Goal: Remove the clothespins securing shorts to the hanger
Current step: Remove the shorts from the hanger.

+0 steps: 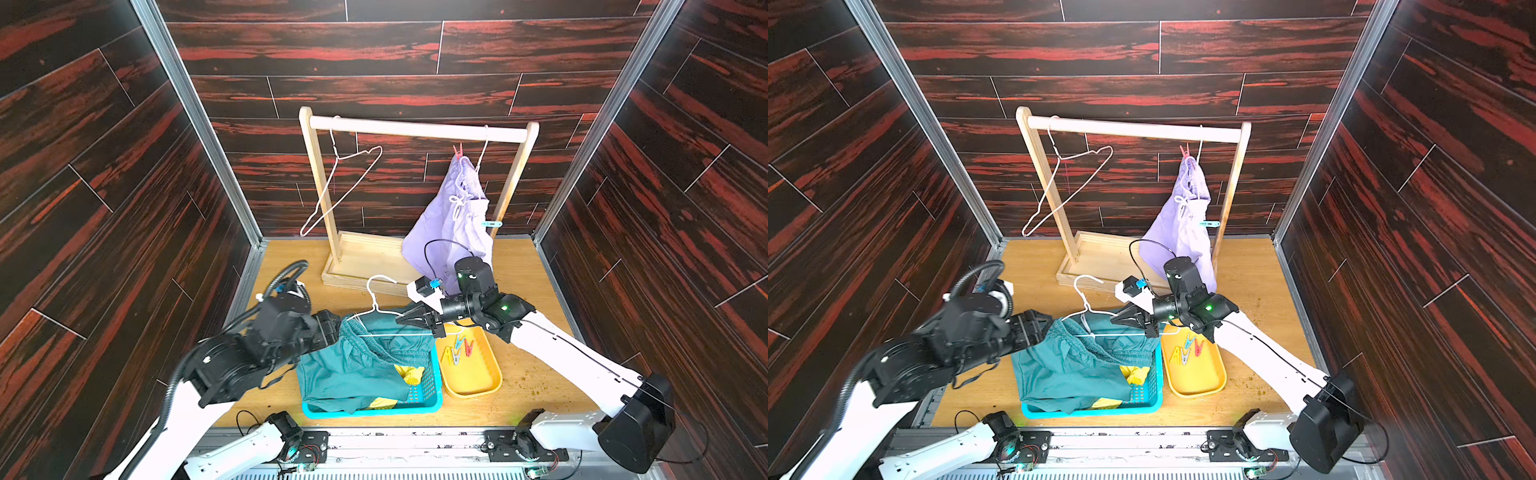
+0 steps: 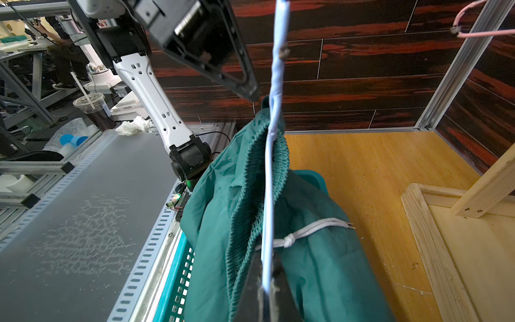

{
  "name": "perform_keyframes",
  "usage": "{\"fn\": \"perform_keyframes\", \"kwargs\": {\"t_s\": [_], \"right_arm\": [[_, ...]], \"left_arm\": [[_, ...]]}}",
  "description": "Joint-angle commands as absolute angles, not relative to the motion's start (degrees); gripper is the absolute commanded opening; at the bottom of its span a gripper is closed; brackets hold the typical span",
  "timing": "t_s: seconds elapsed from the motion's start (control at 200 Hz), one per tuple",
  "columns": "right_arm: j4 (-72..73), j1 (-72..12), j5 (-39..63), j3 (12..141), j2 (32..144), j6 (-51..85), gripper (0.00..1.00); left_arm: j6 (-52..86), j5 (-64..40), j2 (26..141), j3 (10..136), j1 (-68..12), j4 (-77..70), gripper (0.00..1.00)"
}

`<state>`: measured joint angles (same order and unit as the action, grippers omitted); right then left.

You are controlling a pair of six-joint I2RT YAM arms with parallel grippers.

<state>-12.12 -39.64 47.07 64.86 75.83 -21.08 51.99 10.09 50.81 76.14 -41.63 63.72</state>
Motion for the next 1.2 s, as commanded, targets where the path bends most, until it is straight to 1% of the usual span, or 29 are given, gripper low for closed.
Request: {"fn": "perform_keyframes", "kwargs": {"t_s": [0.0, 0.215, 0.361, 0.426, 0.501, 0.586, 0.807, 0.887, 0.982, 1.017, 1.082, 1.127, 1.192], "right_arm": [[-11.12, -39.95, 46.78, 65.19, 74.38, -20.37, 0.00], [-10.89, -40.26, 45.16, 65.32, 74.49, -19.60, 0.00], [-11.70, -40.68, 44.31, 65.39, 74.18, -19.90, 0.00], [-12.13, -40.89, 44.20, 65.50, 74.14, -20.26, 0.00], [-11.93, -41.09, 44.45, 65.25, 73.89, -20.23, 0.00], [-11.22, -41.16, 44.73, 64.96, 73.78, -19.76, 0.00], [-7.83, -41.40, 46.78, 64.37, 73.54, -18.35, 0.00], [-6.48, -41.44, 47.53, 63.78, 73.14, -17.73, 0.00], [-5.55, -41.43, 48.31, 63.00, 72.57, -17.41, 0.00], [-5.32, -41.42, 48.59, 62.81, 72.41, -17.31, 0.00], [-5.12, -41.42, 49.10, 62.50, 72.29, -17.06, 0.00], [-5.00, -41.44, 49.46, 62.42, 72.26, -16.86, 0.00], [-4.79, -41.45, 49.95, 62.26, 72.16, -16.62, 0.00]], "left_arm": [[54.36, 11.90, 51.81, 76.87, -42.40, 62.88, 0.69], [54.73, 15.19, 54.41, 76.66, -44.65, 60.89, 0.60], [55.02, 18.15, 56.27, 75.68, -46.66, 59.80, 0.61], [55.01, 18.37, 57.06, 75.50, -47.09, 59.43, 0.60], [55.06, 19.17, 57.54, 75.59, -47.79, 59.41, 0.56], [55.20, 19.75, 57.74, 75.33, -48.38, 59.68, 0.50], [55.20, 19.86, 57.77, 73.73, -48.60, 58.83, 0.43], [55.25, 20.11, 57.27, 72.56, -48.58, 58.12, 0.36], [55.52, 20.37, 56.63, 71.31, -48.56, 57.66, 0.35], [55.49, 20.63, 56.47, 71.05, -48.59, 57.60, 0.30], [55.52, 21.49, 56.04, 70.69, -48.58, 57.74, 0.29], [55.46, 21.89, 55.82, 70.46, -48.62, 57.70, 0.24], [55.37, 22.94, 55.56, 70.31, -48.61, 57.93, 0.21]]}}
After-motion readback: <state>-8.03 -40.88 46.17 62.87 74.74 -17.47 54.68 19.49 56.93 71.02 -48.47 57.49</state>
